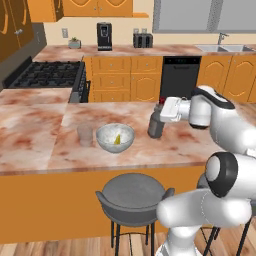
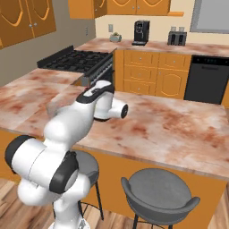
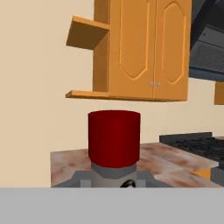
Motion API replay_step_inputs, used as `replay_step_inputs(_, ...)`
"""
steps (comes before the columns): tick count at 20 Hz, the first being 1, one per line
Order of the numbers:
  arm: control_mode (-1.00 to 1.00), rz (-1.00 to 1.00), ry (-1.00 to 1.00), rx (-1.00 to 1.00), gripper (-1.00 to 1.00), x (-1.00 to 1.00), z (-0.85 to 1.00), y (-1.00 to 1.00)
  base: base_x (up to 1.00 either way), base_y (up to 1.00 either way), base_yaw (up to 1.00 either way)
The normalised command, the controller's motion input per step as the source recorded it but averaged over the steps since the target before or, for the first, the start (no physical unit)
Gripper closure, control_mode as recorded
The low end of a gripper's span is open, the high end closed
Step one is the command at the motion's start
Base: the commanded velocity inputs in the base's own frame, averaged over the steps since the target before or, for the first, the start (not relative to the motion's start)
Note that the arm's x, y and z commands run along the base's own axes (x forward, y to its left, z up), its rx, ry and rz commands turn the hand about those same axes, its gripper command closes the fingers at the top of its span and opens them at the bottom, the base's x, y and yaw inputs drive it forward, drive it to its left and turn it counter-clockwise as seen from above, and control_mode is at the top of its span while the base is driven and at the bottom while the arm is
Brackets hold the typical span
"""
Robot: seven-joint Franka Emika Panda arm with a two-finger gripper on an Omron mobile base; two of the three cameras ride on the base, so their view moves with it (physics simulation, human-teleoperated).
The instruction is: There is a bowl on the dining counter. Grab a lemon wedge from the fridge and place it in the bowl. Then get the liquor bottle and glass cup from the cabinet and place them next to the bowl.
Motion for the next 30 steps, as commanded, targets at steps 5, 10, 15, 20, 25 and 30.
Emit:
replay_step_inputs(5, -1.0, 0.06, 0.1, 0.0, 1.0, 0.21, -0.28, 0.0, 0.0, 0.0, 0.0)
replay_step_inputs(10, -1.0, 0.04, 0.04, 0.0, 1.0, 0.08, -0.29, 0.0, 0.0, 0.0, 0.0)
replay_step_inputs(15, -1.0, 0.01, 0.0, -0.02, 1.0, 0.01, -0.21, 0.01, 0.0, 0.0, 0.0)
replay_step_inputs(20, -1.0, 0.0, 0.0, -0.02, 1.0, 0.05, -0.19, 0.04, 0.0, 0.0, 0.0)
replay_step_inputs(25, -1.0, 0.0, 0.0, -0.02, 1.0, 0.19, -0.04, 0.14, 0.0, 0.0, 0.0)
replay_step_inputs(30, -1.0, 0.0, 0.0, -0.02, 1.0, 0.18, -0.08, 0.16, 0.0, 0.0, 0.0)
